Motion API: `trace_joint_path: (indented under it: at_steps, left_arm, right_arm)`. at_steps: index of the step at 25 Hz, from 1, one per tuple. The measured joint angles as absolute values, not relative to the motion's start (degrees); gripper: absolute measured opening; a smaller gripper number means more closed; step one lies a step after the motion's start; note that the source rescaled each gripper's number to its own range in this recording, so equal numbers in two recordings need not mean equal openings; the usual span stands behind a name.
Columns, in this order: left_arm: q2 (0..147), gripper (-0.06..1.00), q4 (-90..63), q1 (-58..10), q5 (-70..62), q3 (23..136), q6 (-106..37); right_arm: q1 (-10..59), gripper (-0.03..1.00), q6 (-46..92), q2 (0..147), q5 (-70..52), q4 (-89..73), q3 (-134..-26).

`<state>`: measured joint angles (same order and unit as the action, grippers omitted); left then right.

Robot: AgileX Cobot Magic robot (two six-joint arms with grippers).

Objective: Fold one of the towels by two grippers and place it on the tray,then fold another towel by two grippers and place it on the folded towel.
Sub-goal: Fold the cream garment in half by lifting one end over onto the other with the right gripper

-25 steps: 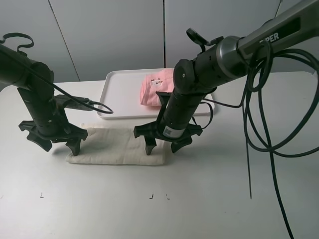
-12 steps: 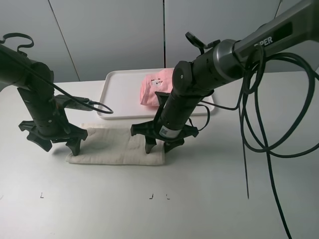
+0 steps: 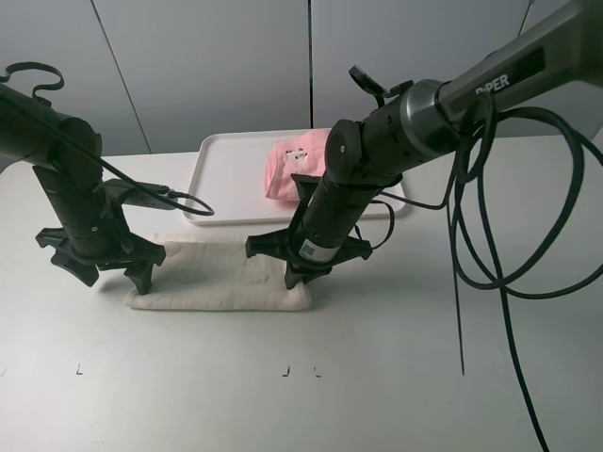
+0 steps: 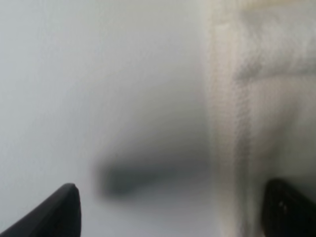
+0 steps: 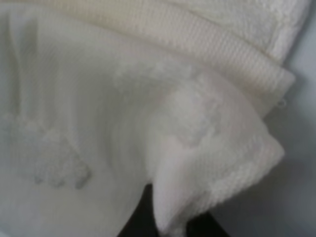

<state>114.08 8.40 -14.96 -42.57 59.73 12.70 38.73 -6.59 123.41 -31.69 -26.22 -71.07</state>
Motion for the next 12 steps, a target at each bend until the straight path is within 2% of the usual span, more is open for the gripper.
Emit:
trace_joint_path:
  at_steps: [7,12]
  left_arm:
    - [114.08,0.96,8.40,-14.96,-42.57,59.73,12.53]
    - [114.08,0.96,8.40,-14.96,-42.57,59.73,12.53]
  right_arm:
    - [38.73,0.01,-1.32,118.18,-31.56,-32.07,-70.62]
    - [38.73,0.01,12.35,116.58,-31.83,-50.23,-70.62]
